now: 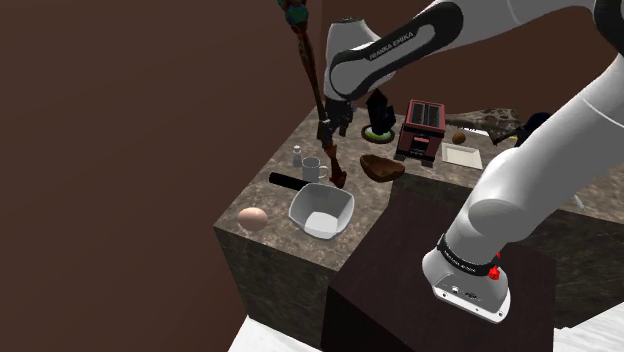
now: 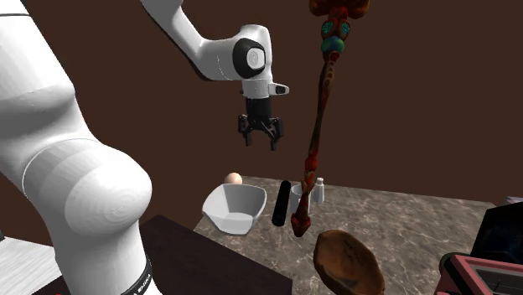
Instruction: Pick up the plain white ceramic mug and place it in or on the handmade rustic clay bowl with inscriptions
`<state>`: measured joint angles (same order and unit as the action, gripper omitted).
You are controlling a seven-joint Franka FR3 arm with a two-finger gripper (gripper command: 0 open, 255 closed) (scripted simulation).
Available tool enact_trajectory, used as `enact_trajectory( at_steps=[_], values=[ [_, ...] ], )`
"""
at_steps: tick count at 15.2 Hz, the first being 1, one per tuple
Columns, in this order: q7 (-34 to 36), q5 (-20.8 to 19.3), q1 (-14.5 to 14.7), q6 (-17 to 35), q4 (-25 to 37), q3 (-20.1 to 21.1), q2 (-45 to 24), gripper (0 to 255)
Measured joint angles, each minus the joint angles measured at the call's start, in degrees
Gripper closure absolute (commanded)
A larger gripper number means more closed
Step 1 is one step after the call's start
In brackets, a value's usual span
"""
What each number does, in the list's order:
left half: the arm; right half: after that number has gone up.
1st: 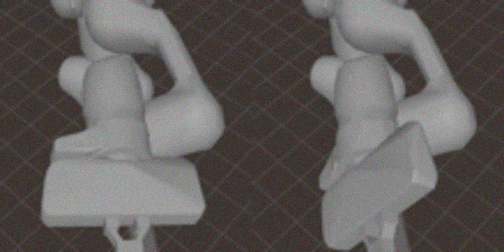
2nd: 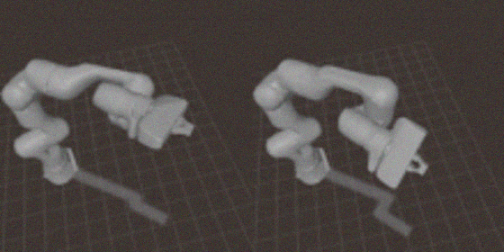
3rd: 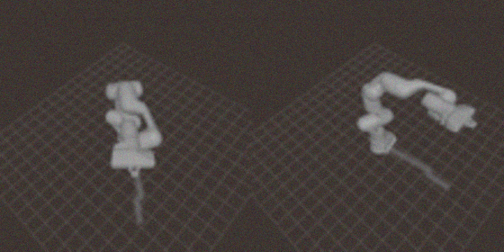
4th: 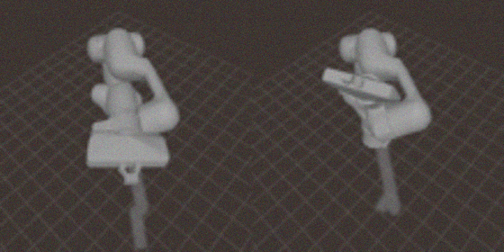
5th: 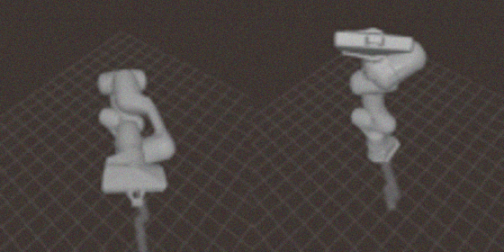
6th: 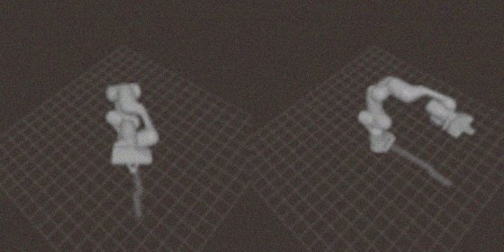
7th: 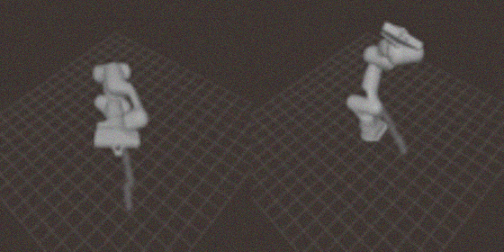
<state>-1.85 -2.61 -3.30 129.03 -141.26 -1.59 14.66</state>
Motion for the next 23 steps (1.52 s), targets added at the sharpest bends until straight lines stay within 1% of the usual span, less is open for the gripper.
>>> enact_trajectory(
  at_steps=[2, 7, 12, 16, 19, 23],
  values=[
    [0.04, -0.1, -0.38, 3.48, 0.82, -0.4, -3.98, 0],
    [0.78, 0.1, -0.87, 11.04, 5.36, -0.9, -15.3, 0],
    [1.44, 0.74, -1.29, 17.31, 12.02, -1.19, -27.45, 0],
    [1.7, 1.41, -1.79, 20.51, 18.29, -1.25, -36.27, 0],
    [2.18, 1.91, -2.16, 21.8, 23.96, -1.25, -42.78, 0],
    [1.9, 2.17, -2.69, 23.55, 26.57, -1.24, -47.05, 0]
  ],
)
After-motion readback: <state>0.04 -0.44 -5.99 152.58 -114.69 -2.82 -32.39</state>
